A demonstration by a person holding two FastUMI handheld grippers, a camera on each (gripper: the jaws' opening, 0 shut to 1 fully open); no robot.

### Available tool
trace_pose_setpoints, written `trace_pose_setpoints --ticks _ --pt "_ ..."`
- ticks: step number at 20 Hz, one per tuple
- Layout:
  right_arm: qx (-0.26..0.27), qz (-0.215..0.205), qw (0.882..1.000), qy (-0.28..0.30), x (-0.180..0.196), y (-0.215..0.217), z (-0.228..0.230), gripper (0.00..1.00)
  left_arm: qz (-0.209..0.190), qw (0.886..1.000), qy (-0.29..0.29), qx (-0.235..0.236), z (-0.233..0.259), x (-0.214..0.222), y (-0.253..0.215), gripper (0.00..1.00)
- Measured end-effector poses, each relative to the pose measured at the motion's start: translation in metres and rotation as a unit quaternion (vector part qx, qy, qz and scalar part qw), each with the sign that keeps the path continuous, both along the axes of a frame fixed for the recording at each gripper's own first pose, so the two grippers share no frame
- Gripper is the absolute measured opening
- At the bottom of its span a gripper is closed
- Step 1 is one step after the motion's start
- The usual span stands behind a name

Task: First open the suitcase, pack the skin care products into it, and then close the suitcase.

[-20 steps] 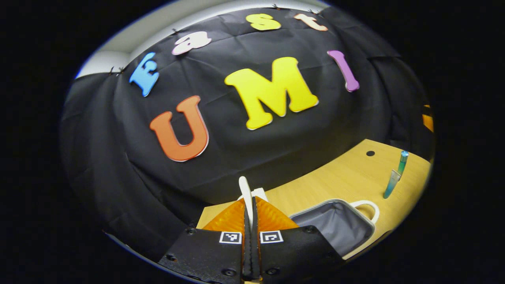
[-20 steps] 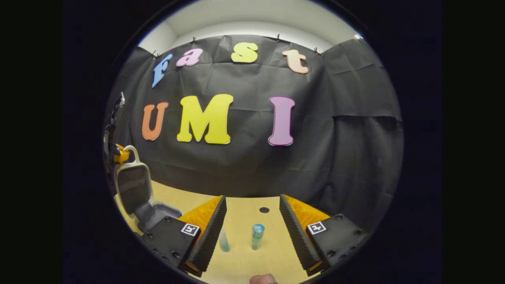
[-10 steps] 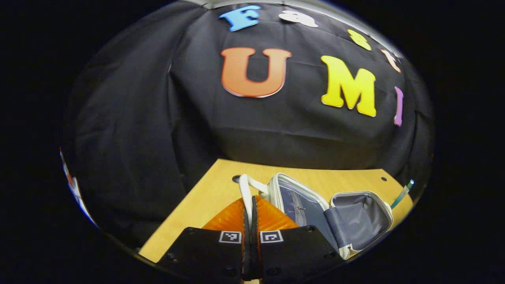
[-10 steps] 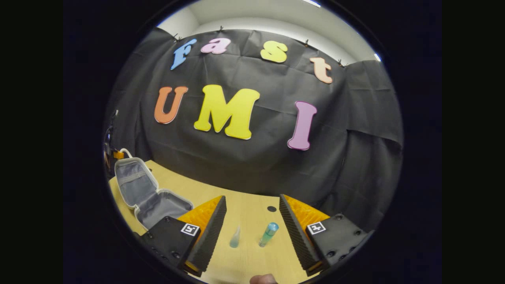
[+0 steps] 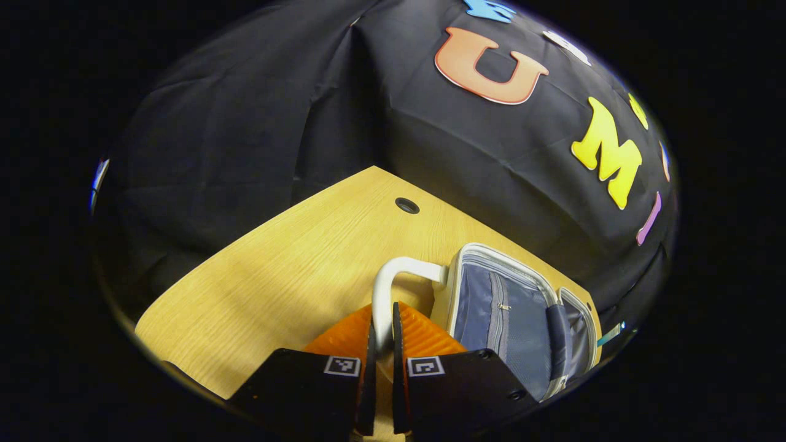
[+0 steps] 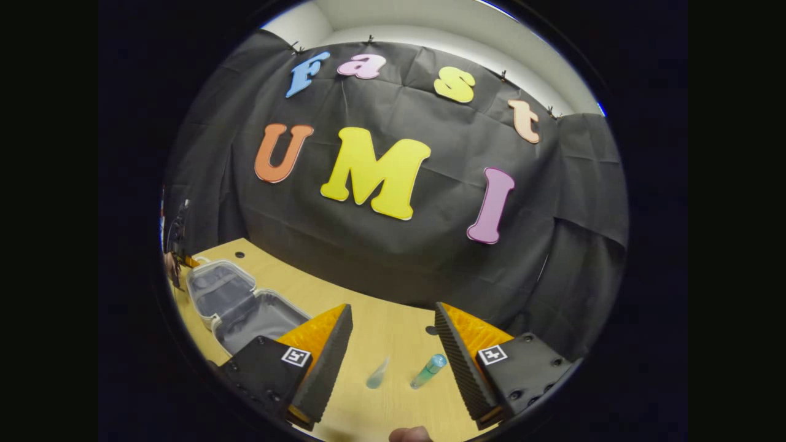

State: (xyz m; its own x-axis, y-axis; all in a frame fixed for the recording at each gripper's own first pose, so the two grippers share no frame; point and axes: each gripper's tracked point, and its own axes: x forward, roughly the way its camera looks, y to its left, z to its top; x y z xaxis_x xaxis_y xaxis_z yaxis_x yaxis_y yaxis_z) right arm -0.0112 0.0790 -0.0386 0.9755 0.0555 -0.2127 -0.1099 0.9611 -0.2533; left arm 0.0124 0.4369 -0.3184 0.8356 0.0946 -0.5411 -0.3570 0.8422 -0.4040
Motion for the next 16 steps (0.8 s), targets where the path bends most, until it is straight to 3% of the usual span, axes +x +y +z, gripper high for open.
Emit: trace_pose_setpoints --ticks 1,2,3,4,5,6,7,8,9,10,12,16 --pt "0.001 -0.002 1.000 0.001 -0.001 -0.002 -0.001 0.80 0.005 1.000 0.011 0.005 -0.005 -0.004 0.001 0.16" --pt "0.003 -0.004 1.000 0.003 0.000 -0.004 -0.002 0.80 0.014 1.000 0.020 0.013 -0.008 -0.006 0.007 0.26" --pt "0.005 -0.006 1.000 0.004 0.001 -0.006 -0.003 0.80 0.019 0.999 0.024 0.018 -0.006 -0.008 0.009 0.49" --pt "0.010 -0.007 1.000 0.006 0.002 -0.008 -0.004 0.80 0.024 0.999 0.021 0.026 0.001 -0.012 0.010 0.34" --pt "0.014 -0.007 1.000 0.006 0.002 -0.009 -0.006 0.80 0.029 0.999 0.013 0.038 0.014 -0.015 0.011 0.66" --pt "0.017 -0.006 1.000 0.006 0.002 -0.011 -0.006 0.80 0.025 0.998 0.000 0.058 0.031 -0.017 0.006 0.55" --pt "0.020 -0.007 1.000 0.006 0.001 -0.014 -0.007 0.80 0.019 0.996 -0.015 0.085 0.051 -0.016 -0.001 0.75" --pt "0.025 -0.007 1.000 0.007 0.001 -0.017 -0.009 0.79 0.012 0.993 -0.031 0.116 0.075 -0.017 -0.010 0.75" --pt "0.032 -0.007 0.999 0.008 0.001 -0.021 -0.011 0.80 0.009 0.988 -0.049 0.148 0.100 -0.016 -0.019 0.83" --pt "0.037 -0.008 0.999 0.008 0.001 -0.025 -0.012 0.80 0.006 0.983 -0.064 0.171 0.123 -0.016 -0.033 0.98" --pt "0.047 -0.010 0.999 0.010 0.001 -0.036 -0.015 0.80 -0.005 0.978 -0.094 0.185 0.167 -0.017 -0.072 0.98" --pt "0.072 -0.024 0.997 0.010 0.003 -0.071 -0.025 0.80 -0.017 0.971 -0.125 0.203 0.208 -0.013 -0.155 0.98"
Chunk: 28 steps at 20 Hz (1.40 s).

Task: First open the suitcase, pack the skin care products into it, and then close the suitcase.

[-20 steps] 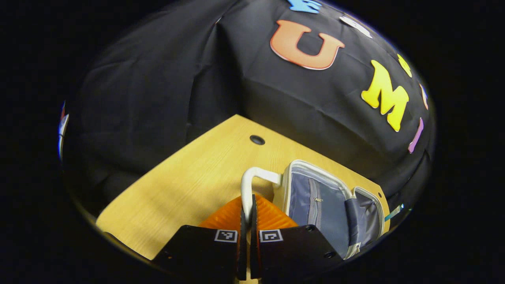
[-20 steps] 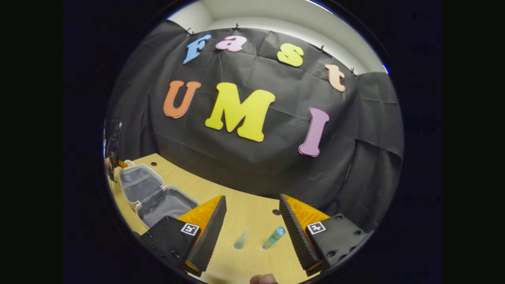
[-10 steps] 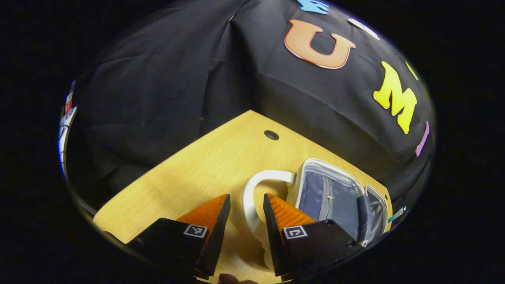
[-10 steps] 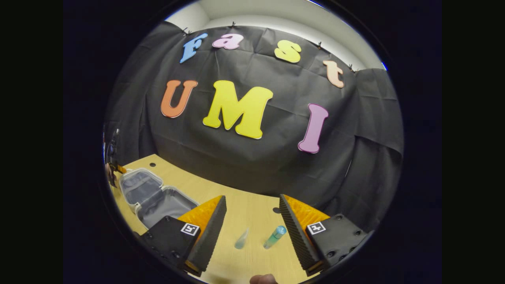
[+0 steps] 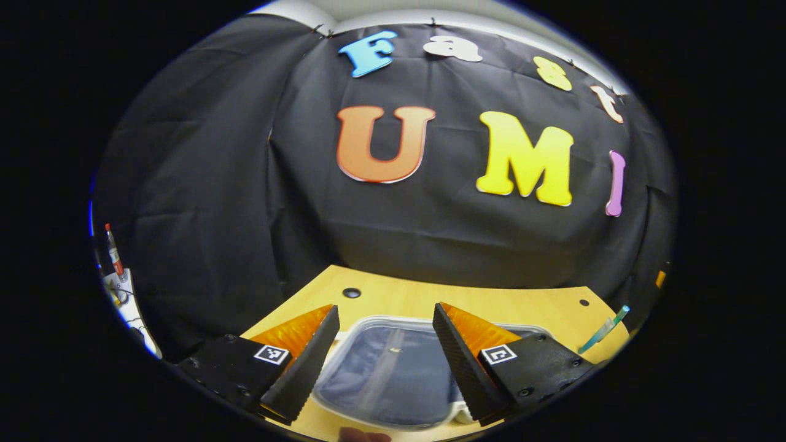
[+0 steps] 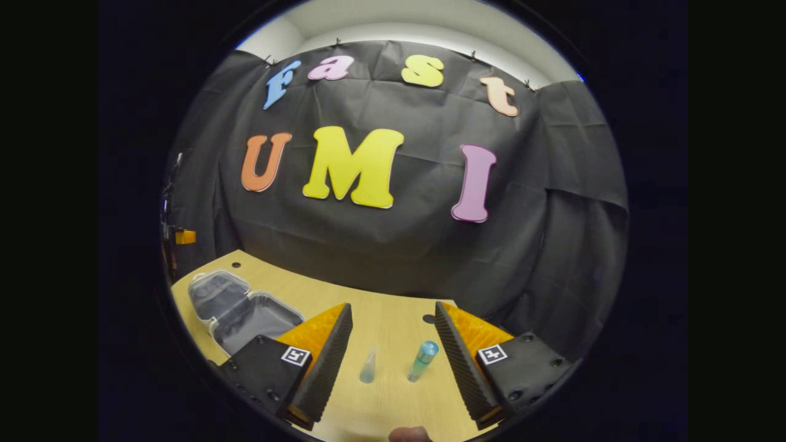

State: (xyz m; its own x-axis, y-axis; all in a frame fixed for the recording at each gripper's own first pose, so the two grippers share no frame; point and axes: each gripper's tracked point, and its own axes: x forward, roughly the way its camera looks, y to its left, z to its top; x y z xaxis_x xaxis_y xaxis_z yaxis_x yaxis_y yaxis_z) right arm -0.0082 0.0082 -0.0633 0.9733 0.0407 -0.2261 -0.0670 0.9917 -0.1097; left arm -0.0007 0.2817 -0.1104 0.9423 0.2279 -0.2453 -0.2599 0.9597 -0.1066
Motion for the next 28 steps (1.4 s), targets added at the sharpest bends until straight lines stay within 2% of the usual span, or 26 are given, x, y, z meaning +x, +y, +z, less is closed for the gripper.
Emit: trace_pose_setpoints --ticks 3,8,11,17,18,20,23,28 --pt "0.008 -0.001 1.000 0.004 0.003 -0.024 -0.015 0.80 -0.008 1.000 -0.004 -0.013 0.007 -0.004 -0.065 0.98" --pt "0.016 0.004 0.999 0.031 0.002 -0.059 -0.044 0.81 -0.074 0.997 -0.003 -0.002 0.001 -0.001 -0.183 0.98" --pt "0.009 0.010 0.999 0.047 -0.002 -0.081 -0.059 0.81 -0.111 0.994 0.000 -0.018 -0.009 0.003 -0.249 0.98" --pt "0.009 -0.012 0.997 0.078 -0.001 -0.137 -0.088 0.80 -0.208 0.976 0.045 -0.040 -0.049 0.005 -0.379 0.98" --pt "0.013 -0.016 0.996 0.083 0.000 -0.144 -0.092 0.80 -0.220 0.973 0.054 -0.032 -0.058 0.005 -0.396 0.98" --pt "0.007 -0.017 0.995 0.094 0.001 -0.154 -0.104 0.81 -0.237 0.970 0.055 -0.017 -0.075 0.015 -0.424 0.98" --pt "-0.002 -0.011 0.994 0.112 -0.006 -0.170 -0.118 0.80 -0.256 0.963 0.081 -0.018 -0.118 0.031 -0.456 0.98" --pt "-0.013 -0.017 0.989 0.148 -0.016 -0.197 -0.150 0.80 -0.248 0.959 0.137 -0.016 -0.194 0.059 -0.474 0.99"
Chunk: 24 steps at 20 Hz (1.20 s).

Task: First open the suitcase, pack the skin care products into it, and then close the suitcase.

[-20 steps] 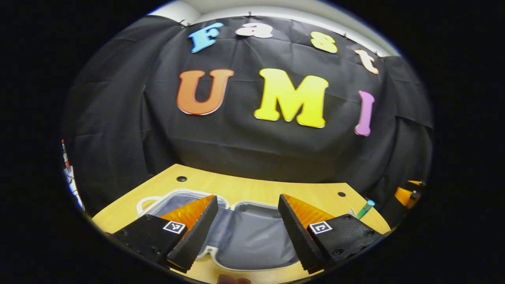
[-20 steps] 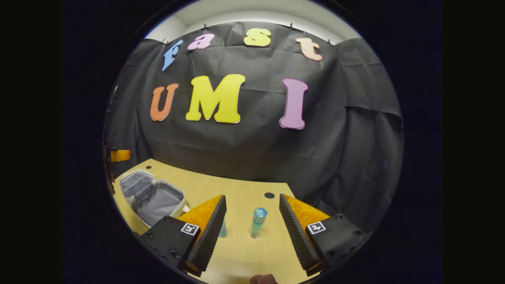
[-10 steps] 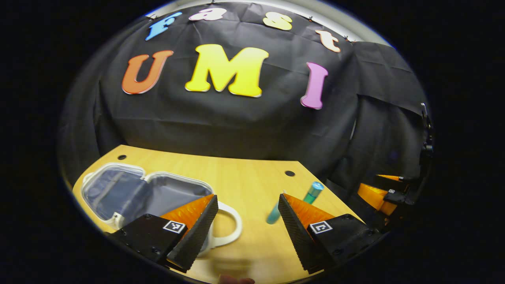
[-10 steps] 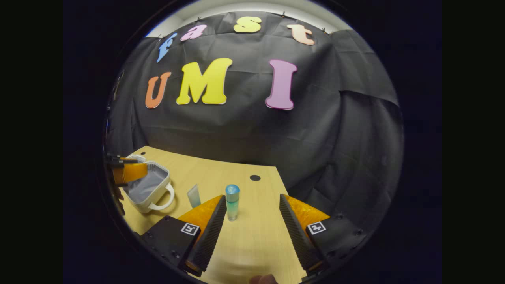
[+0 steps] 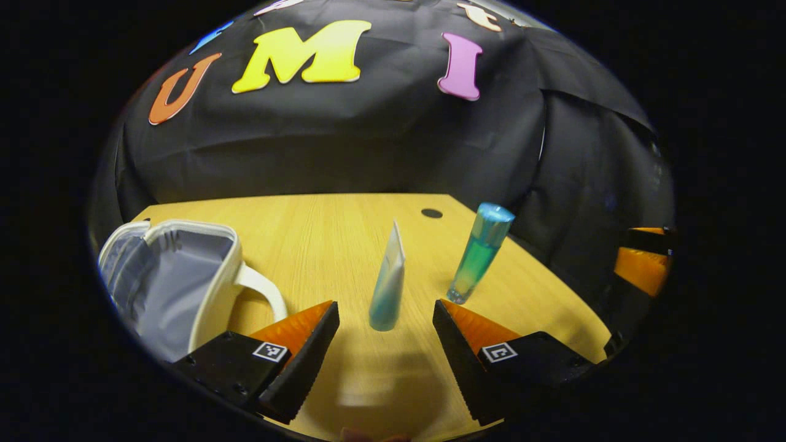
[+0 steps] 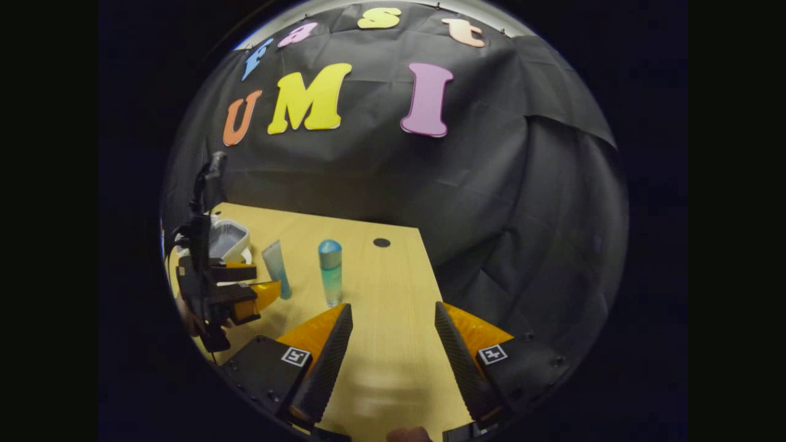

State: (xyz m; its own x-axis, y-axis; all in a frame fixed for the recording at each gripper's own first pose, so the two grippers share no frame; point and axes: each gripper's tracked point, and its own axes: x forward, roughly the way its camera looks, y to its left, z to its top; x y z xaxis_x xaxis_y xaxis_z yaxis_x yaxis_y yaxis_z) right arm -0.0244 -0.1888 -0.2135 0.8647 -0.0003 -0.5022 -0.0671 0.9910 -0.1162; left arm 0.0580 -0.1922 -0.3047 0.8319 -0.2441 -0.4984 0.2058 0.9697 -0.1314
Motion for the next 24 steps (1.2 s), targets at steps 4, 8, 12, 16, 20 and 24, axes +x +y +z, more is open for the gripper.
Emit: trace_pose_setpoints --ticks 4,8,12,16,20,24 --pt "0.007 -0.008 1.000 0.012 0.004 -0.009 -0.016 0.81 -0.008 1.000 0.014 0.011 -0.024 0.016 -0.007 1.00" --pt "0.019 0.003 1.000 0.013 0.018 -0.005 -0.021 0.80 -0.010 0.999 0.039 0.015 -0.039 0.028 -0.007 0.92" --pt "0.046 0.029 0.998 0.022 0.040 0.019 -0.030 0.81 -0.003 0.998 0.056 0.028 -0.041 0.035 0.001 0.78" --pt "0.064 0.073 0.994 0.045 0.057 0.053 -0.055 0.80 -0.015 0.997 0.072 0.021 -0.040 0.033 0.003 0.42" --pt "0.081 0.097 0.989 0.071 0.078 0.080 -0.080 0.80 -0.018 0.996 0.080 -0.022 -0.013 0.016 0.001 0.37" --pt "0.101 0.110 0.985 0.086 0.103 0.111 -0.101 0.80 -0.008 0.995 0.071 -0.066 0.033 -0.003 0.006 0.43"
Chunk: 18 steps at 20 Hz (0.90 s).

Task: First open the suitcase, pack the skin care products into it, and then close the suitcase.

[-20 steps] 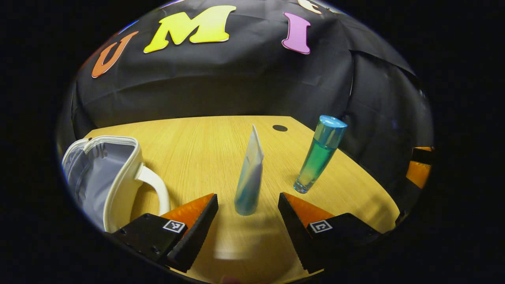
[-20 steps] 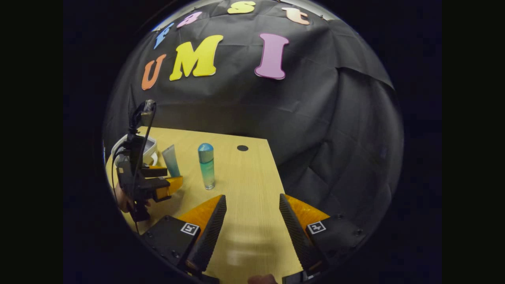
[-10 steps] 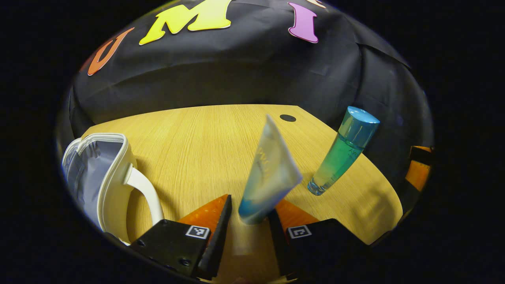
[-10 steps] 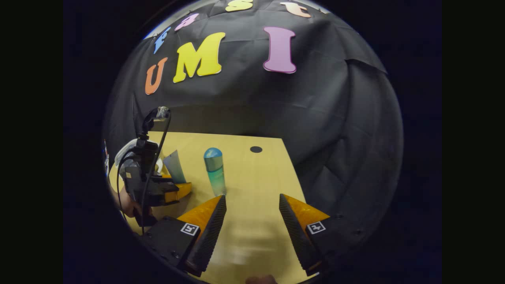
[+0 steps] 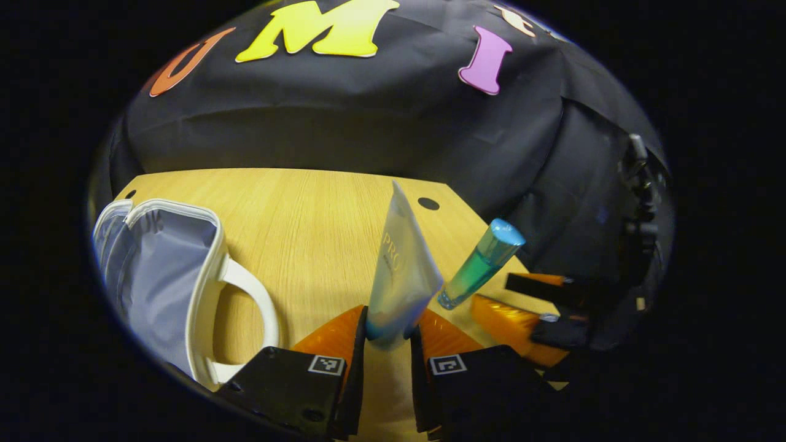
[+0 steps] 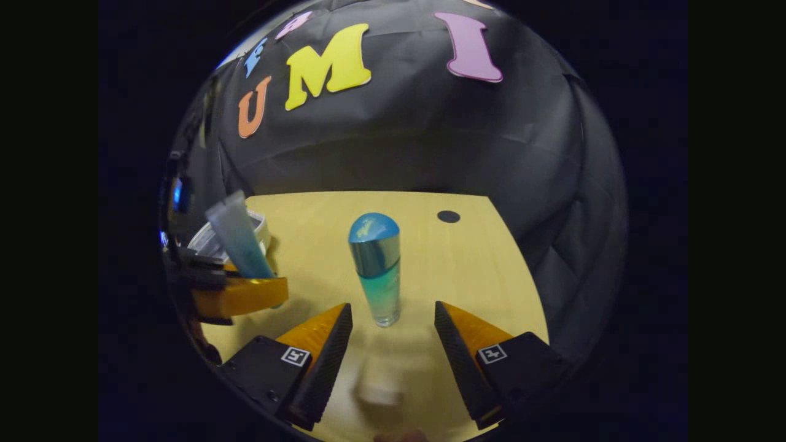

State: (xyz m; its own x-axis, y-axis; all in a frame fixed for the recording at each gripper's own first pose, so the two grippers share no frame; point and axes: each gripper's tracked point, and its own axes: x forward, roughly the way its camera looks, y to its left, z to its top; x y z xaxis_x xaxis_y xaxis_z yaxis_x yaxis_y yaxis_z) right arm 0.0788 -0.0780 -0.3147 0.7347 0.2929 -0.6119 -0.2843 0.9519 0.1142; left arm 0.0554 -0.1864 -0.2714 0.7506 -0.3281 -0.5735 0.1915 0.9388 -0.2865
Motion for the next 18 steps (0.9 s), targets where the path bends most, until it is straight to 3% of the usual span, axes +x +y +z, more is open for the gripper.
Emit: trace_pose_setpoints --ticks 1,4,6,8,11,12,16,18 --pt "0.006 0.002 1.000 0.005 0.004 0.007 -0.006 0.80 0.006 1.000 -0.002 -0.001 0.008 -0.003 0.006 0.36" --pt "0.024 -0.011 0.999 0.027 0.015 0.015 -0.023 0.80 0.037 0.999 -0.005 -0.003 0.027 -0.010 0.038 0.36" --pt "0.034 -0.030 0.998 0.039 0.025 0.016 -0.030 0.69 0.070 0.998 -0.006 0.001 0.037 -0.011 0.068 0.36" --pt "0.035 -0.039 0.998 0.037 0.034 0.016 -0.034 0.70 0.100 0.995 -0.009 0.023 0.044 -0.012 0.105 0.36" --pt "0.030 -0.053 0.998 0.035 0.043 0.018 -0.038 0.61 0.142 0.988 0.002 0.054 0.043 -0.020 0.155 0.36" --pt "0.023 -0.056 0.998 0.036 0.045 0.017 -0.040 0.43 0.155 0.986 0.007 0.064 0.040 -0.023 0.172 0.36" --pt "0.001 -0.066 0.997 0.040 0.037 0.015 -0.028 0.35 0.200 0.972 0.038 0.116 0.026 -0.035 0.230 0.36" --pt "-0.001 -0.058 0.998 0.040 0.027 0.016 -0.012 0.35 0.243 0.952 0.059 0.176 0.018 -0.043 0.266 0.36"
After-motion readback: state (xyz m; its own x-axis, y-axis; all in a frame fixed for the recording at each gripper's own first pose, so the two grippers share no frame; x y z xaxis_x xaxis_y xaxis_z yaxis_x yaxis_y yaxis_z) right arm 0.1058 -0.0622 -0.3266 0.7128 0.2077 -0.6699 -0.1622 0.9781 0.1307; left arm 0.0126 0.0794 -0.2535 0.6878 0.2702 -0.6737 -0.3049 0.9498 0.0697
